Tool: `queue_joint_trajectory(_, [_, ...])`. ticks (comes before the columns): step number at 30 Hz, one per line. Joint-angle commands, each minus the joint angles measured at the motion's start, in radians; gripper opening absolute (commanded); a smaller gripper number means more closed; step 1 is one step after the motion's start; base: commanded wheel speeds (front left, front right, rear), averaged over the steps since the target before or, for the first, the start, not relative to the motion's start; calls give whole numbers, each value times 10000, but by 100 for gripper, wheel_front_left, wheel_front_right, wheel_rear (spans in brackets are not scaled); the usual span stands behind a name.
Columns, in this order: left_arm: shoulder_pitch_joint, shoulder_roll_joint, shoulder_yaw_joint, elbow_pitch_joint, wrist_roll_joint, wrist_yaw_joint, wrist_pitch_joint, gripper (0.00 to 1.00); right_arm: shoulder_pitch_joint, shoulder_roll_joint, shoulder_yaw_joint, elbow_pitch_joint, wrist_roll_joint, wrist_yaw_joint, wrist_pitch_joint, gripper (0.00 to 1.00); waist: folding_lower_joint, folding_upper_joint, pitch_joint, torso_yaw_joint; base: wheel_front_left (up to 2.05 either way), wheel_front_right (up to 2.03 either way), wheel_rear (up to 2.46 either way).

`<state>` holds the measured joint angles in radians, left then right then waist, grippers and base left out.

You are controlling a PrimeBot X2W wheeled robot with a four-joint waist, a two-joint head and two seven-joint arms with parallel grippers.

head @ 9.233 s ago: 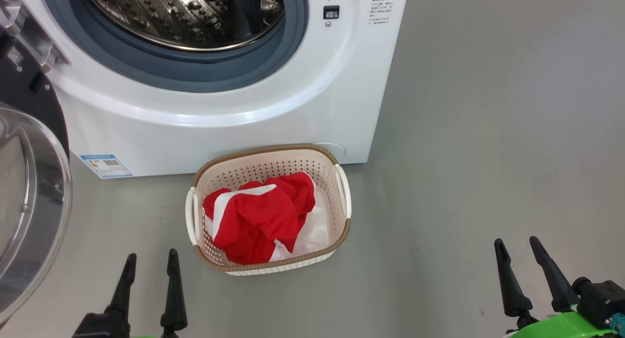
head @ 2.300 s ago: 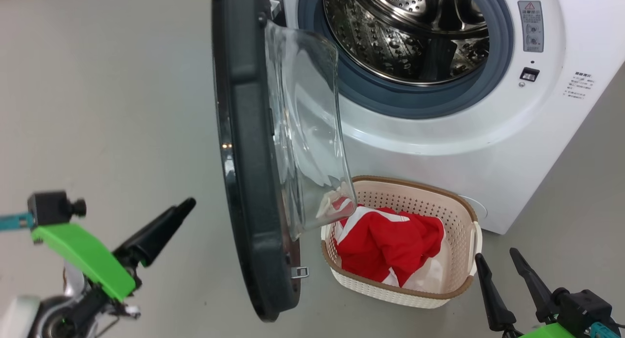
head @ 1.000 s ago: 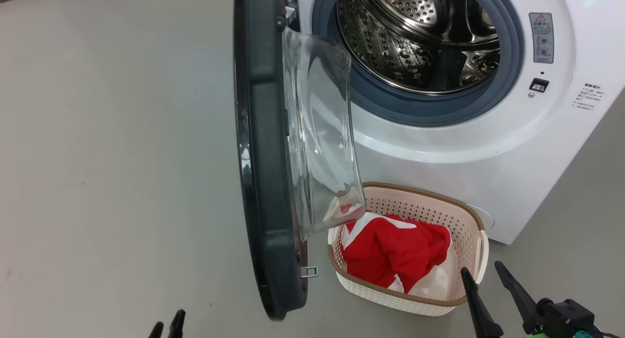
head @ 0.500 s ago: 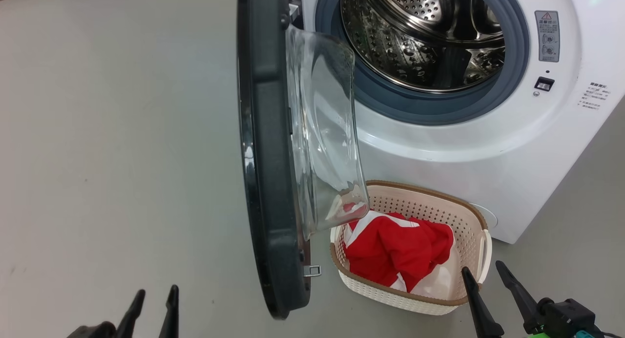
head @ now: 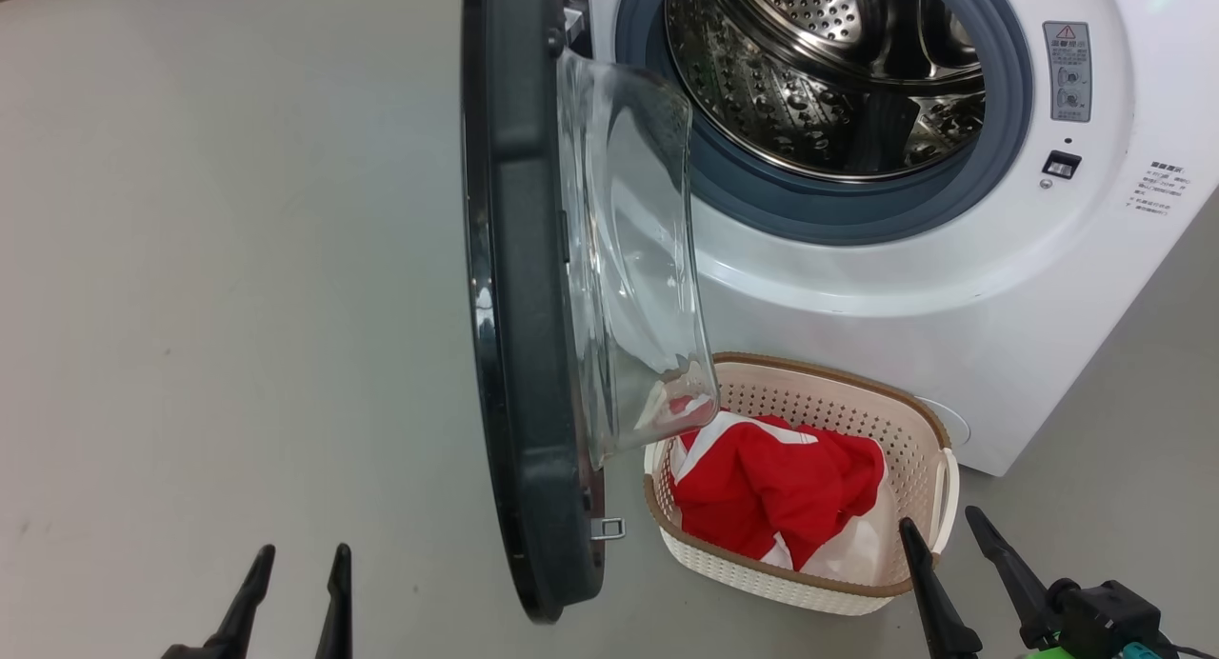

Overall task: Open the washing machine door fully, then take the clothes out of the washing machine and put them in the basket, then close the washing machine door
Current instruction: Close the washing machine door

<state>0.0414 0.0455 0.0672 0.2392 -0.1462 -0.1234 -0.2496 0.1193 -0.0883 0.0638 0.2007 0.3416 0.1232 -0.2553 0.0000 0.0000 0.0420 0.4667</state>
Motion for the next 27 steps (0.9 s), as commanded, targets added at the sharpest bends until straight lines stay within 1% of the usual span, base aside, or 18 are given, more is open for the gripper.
queue_joint_trajectory(1, [-124,56,363,-250,-42,-1,-121,100,-372,-73,215,-251,-113,75,-65,100,0,0,-3,-6,0,0,0])
queue_joint_trajectory(7, [-125,50,211,-217,-283,45,-122,100,-375,-73,191,-217,-122,75,-65,100,0,0,14,-43,0,0,0])
queue_joint_trajectory(18, [-145,48,95,-249,-375,122,-122,100,-389,-64,196,-192,-119,75,-65,100,0,0,9,-86,0,0,0])
queue_joint_trajectory(21, [-193,48,167,-284,-676,101,-122,100,-384,-61,202,-191,-114,75,-65,100,0,0,0,-90,0,0,0])
queue_joint_trajectory(22, [-225,48,193,-306,-968,78,-122,74,-382,-60,200,-194,-113,75,-65,100,0,0,-6,-89,0,0,0])
queue_joint_trajectory(24, [-271,48,216,-336,-1642,18,-122,13,-370,-53,198,-194,-110,75,-65,100,0,0,-29,-88,0,0,0])
queue_joint_trajectory(25, [-312,48,214,-341,-2078,-14,-122,0,-362,-48,201,-193,-109,75,-65,100,0,0,-41,-89,0,0,0])
queue_joint_trajectory(27, [-450,48,300,-429,-3217,-55,-122,0,-345,-39,207,-194,-107,75,-65,100,0,0,-58,-88,0,0,0])
